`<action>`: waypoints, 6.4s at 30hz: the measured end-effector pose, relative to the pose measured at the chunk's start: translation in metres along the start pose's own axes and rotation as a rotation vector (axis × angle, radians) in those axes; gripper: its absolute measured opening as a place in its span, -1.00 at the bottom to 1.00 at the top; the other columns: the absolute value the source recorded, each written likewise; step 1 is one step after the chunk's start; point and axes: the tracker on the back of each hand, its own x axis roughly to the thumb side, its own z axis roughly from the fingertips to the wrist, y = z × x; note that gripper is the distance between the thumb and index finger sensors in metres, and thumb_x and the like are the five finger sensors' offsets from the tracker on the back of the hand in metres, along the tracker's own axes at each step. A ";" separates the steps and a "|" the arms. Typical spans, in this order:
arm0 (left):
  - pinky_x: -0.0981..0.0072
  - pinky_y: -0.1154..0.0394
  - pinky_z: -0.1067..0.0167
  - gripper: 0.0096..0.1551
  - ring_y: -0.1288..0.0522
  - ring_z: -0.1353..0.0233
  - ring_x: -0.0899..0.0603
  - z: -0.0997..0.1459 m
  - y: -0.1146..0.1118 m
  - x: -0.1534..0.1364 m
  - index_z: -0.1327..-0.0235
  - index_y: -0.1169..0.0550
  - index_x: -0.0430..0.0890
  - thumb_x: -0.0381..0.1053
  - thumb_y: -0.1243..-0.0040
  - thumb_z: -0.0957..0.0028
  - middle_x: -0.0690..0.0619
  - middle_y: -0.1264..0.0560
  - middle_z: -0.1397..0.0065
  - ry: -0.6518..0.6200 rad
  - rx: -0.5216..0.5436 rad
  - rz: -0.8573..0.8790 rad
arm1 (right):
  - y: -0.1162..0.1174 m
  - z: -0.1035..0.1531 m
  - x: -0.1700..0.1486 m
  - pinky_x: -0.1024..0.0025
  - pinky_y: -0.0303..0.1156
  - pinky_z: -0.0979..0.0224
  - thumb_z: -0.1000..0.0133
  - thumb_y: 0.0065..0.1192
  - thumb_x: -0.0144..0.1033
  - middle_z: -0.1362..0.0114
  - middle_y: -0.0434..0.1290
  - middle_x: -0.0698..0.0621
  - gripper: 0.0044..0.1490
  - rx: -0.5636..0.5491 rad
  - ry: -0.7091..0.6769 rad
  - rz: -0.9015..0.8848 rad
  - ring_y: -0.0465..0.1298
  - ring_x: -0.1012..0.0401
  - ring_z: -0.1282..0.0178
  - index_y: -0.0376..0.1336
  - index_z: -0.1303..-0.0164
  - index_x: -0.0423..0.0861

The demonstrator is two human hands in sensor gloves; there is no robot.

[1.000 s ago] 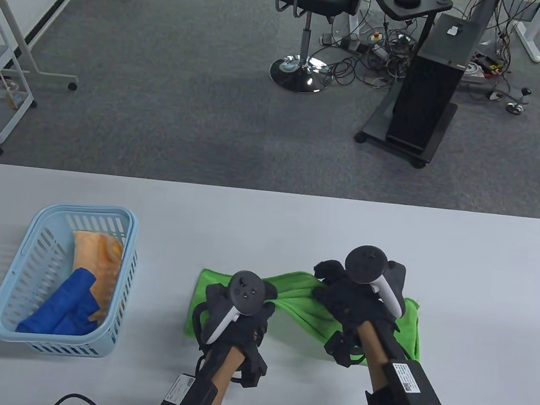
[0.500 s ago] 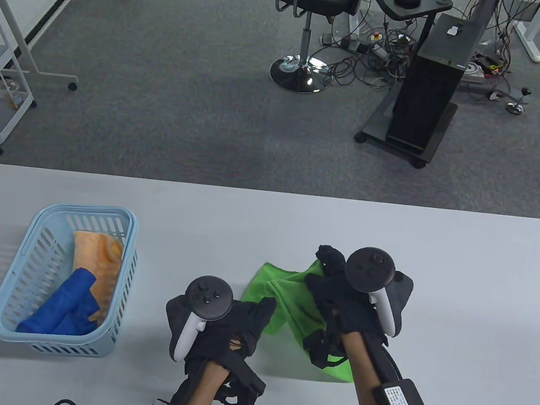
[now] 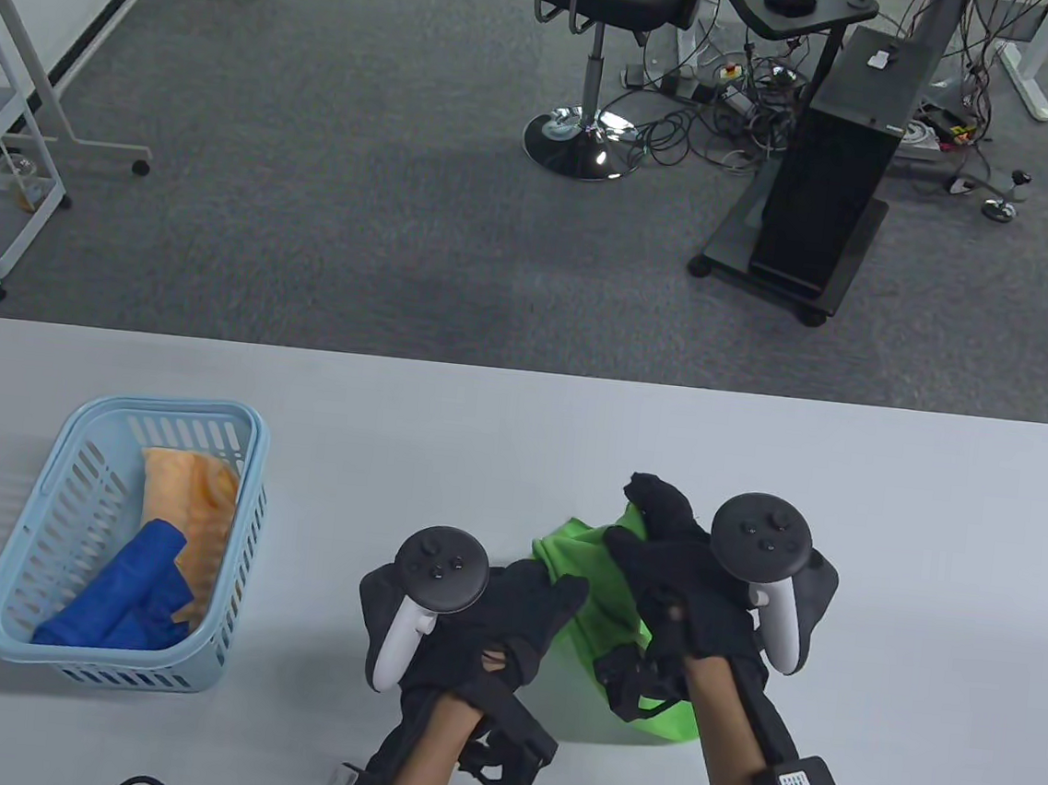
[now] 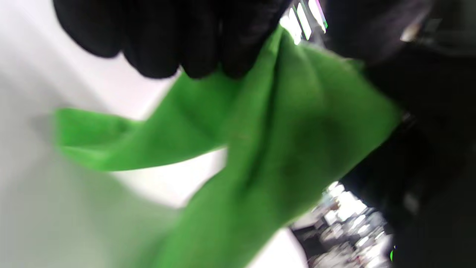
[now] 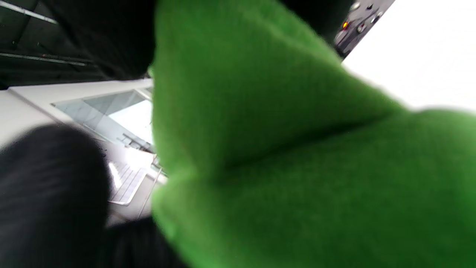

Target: Roll rectangular towel into towel roll

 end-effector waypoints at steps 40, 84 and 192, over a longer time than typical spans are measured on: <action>-0.10 -0.59 0.08 -0.50 -0.68 0.11 -0.12 -0.041 0.047 0.014 -0.20 -0.62 -0.01 0.01 -0.32 0.04 -0.23 -0.33 -0.55 -0.176 0.036 -0.214 | -0.022 -0.047 -0.012 0.17 0.58 -0.08 0.13 0.31 -0.17 -0.39 0.36 -0.10 -0.39 0.132 -0.006 0.216 0.64 0.26 0.26 0.43 -0.17 0.04; -0.29 -0.34 -0.28 -0.06 -0.45 -0.25 -0.23 0.020 -0.079 -0.093 -0.46 -0.34 0.22 0.43 -0.31 0.26 -0.14 -0.36 -0.42 -0.267 -0.218 -1.024 | 0.088 0.032 -0.146 0.00 0.45 -0.32 0.19 0.35 -0.11 -0.30 0.47 -0.07 -0.36 0.244 -0.113 0.473 0.65 0.14 -0.11 0.44 -0.12 0.03; -0.27 -0.38 -0.27 -0.44 -0.58 -0.18 -0.23 0.013 -0.084 -0.103 -0.24 -0.54 0.16 0.06 -0.21 0.12 -0.08 -0.65 -0.12 -0.179 -0.232 -1.014 | 0.096 0.032 -0.135 -0.13 0.09 -0.55 0.18 0.32 -0.21 -0.54 -0.10 -0.07 -0.30 0.179 -0.318 0.723 0.17 0.03 -0.52 0.15 -0.19 0.18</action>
